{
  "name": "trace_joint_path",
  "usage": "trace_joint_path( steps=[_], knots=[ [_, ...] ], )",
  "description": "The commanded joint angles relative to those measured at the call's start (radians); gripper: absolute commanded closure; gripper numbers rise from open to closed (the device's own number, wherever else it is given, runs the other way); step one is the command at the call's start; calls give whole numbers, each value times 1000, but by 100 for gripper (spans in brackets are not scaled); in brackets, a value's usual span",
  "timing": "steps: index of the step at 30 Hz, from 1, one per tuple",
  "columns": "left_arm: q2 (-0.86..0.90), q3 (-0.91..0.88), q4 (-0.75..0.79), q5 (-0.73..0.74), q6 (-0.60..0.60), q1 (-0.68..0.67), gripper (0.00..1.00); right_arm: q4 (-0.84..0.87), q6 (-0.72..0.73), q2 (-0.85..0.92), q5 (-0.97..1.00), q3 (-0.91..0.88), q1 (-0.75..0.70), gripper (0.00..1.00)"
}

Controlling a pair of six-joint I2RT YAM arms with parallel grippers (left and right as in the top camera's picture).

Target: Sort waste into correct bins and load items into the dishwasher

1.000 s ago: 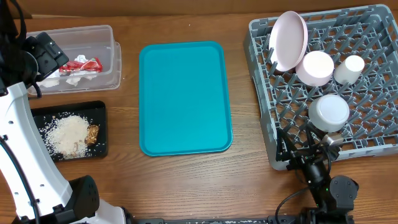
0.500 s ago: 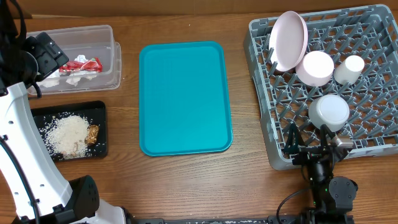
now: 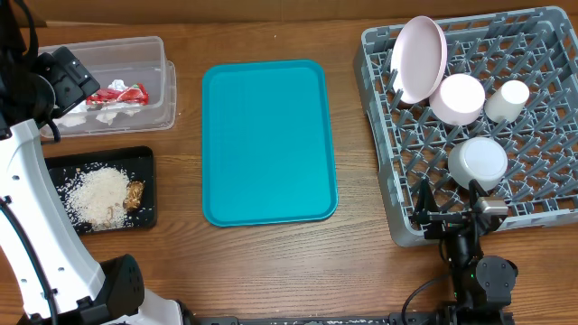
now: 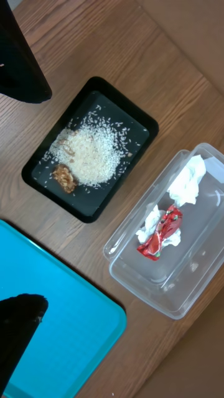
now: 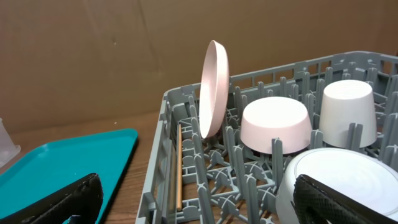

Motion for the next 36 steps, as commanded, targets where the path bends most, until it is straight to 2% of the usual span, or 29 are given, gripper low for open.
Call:
trace_joint_path(
  steps=[1,36],
  knots=[
    [4,-2,-2,-10,-10,-6,0,5,-11,-13,9,-11,3,0],
    [-24,-12,-1,-10,-10,-19,0,5,-11,-12,8,-11,2,0]
  ],
)
